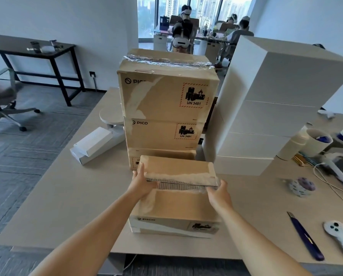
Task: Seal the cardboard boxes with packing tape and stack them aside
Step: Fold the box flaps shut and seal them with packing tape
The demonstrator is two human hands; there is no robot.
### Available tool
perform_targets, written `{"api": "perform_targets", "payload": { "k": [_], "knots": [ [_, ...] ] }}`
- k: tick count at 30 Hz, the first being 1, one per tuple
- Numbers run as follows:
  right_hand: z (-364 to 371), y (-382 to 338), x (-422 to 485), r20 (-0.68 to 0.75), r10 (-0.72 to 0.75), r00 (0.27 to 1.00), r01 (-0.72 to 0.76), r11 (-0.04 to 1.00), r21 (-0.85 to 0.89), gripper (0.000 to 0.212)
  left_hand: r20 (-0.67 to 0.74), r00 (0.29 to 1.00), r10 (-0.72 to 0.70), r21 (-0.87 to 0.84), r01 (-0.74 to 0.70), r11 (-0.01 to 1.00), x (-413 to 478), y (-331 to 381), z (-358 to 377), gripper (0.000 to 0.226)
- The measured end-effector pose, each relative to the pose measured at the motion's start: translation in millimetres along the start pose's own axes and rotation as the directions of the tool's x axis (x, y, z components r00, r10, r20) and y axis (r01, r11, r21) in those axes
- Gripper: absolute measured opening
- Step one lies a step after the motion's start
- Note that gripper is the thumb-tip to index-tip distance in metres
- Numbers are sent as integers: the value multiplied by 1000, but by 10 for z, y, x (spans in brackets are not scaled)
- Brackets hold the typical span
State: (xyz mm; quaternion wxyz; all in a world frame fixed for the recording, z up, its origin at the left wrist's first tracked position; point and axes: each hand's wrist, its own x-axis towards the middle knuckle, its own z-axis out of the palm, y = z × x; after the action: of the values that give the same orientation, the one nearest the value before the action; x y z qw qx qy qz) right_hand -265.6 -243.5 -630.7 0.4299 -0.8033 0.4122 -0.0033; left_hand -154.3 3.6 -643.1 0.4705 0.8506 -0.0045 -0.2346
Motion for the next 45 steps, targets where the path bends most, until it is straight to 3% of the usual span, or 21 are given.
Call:
{"api": "perform_targets", "payload": {
  "k": [4, 7, 10, 12, 14, 17, 19, 23, 25, 27, 29, 32, 36, 39, 42, 44, 45],
  "knots": [
    [-50, 14, 39, 26, -15, 1000, 12, 996, 94, 46, 25, 1000, 18, -207, -13, 978, -95, 41, -146, 104],
    [-153, 73, 12, -29, -37, 999, 43, 970, 239, 53, 35, 994, 107, -290, -93, 953, -277, 20, -259, 86],
    [-318, 106, -245, -22, 48, 999, -25, 796, 604, 54, -7, 992, 125, -486, -113, 867, -588, 17, -387, 59],
    [-487, 170, -454, 25, 25, 999, -35, 690, 723, 57, -6, 996, 92, -631, -75, 772, -860, 31, -477, 41],
    [-636, 314, -561, 126, 8, 992, -106, 599, 794, 63, 57, 997, 46, -695, 6, 719, -1053, -43, -569, 42],
    [-692, 586, -608, 325, -4, 946, -264, 573, 776, 62, 183, 982, -48, -645, 157, 748, -1151, -293, -591, 45],
    [-629, 755, -613, 381, 13, 925, -317, 582, 749, 55, 238, 968, -76, -554, 199, 808, -1177, -477, -538, 50],
    [-467, 894, -656, 347, -38, 937, -258, 594, 762, 44, 135, 990, 32, -300, 10, 954, -1160, -702, -338, 45],
    [-378, 861, -710, 234, -73, 969, -100, 754, 649, 35, 50, 981, 186, 20, -187, 982, -1117, -789, -225, 45],
    [-267, 815, -748, 86, -191, 978, 157, 939, 305, 27, 12, 940, 341, 371, -321, 871, -1104, -825, -120, 35],
    [-146, 774, -759, 19, -344, 939, 343, 929, -137, 20, -22, 902, 430, 562, -345, 752, -1110, -838, -83, 24],
    [-58, 659, -750, -2, -358, 934, 307, 803, -511, 25, -14, 851, 526, 719, -357, 597, -1085, -801, -115, 27],
    [-112, 371, -649, -45, -363, 931, 259, 742, -618, 24, -82, 838, 539, 729, -319, 606, -881, -577, -175, 29],
    [-42, 196, -520, -134, -410, 902, 237, 731, -641, 75, -188, 782, 595, 689, -326, 647, -607, -257, -110, 21],
    [150, 21, -404, -54, -117, 992, 81, 893, -442, 118, -101, 839, 535, 690, -328, 645, -319, 3, 3, 56],
    [283, 11, -334, 2, 7, 1000, -6, 910, -415, 133, -37, 894, 447, 741, -276, 613, -144, 70, 60, 79],
    [331, 37, -327, 9, 16, 1000, -10, 893, -451, 136, -33, 904, 427, 757, -256, 601, -76, 65, 76, 80]
  ]
}}
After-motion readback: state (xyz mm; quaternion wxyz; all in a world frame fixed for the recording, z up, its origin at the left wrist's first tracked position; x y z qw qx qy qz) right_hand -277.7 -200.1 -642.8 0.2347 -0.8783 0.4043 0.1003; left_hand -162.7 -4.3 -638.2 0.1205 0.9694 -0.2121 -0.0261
